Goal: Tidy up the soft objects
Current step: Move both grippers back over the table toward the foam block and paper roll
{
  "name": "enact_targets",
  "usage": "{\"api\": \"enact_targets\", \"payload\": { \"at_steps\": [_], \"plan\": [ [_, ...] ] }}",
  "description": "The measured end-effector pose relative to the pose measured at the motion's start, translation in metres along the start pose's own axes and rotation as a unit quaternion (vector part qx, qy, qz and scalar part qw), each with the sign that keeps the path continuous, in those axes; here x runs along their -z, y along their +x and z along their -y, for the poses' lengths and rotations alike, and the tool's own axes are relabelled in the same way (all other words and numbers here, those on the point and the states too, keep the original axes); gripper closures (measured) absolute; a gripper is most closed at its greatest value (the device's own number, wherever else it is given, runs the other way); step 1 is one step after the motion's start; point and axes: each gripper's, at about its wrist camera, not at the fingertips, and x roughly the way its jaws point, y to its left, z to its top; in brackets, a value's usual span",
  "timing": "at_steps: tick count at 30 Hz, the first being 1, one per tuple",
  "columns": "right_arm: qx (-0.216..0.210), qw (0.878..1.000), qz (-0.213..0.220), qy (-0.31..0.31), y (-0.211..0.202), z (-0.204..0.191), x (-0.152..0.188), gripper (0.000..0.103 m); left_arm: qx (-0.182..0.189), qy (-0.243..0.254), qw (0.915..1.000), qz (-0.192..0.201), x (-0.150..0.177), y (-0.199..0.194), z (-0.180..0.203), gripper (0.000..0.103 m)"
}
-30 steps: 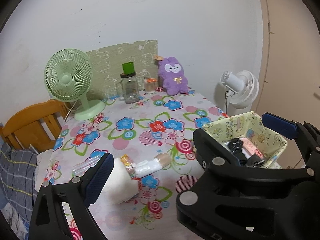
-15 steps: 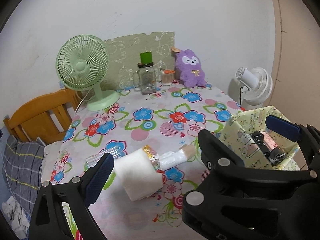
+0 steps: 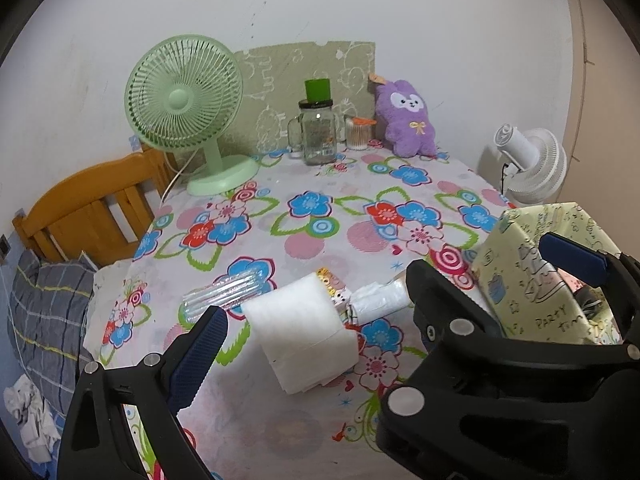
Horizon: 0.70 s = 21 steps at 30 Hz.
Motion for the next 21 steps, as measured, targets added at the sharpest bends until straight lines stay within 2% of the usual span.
{"api": "enact_targets", "payload": {
  "at_steps": [9,21],
  "plan": [
    [-0.005,1.000,-0.025,-0.009,0.026,-0.007,0.005,0.001,-0.007,-0.021,0.9993,-0.031,0.007,0.026,-0.012,0.005],
    [0.002,0.998,-0.053,-0.017,0.056,-0.007,0.010,0.001,-0.008,-0.033,0.9982,-0.049,0.011,0.055,-0.016,0.005]
  ]
}}
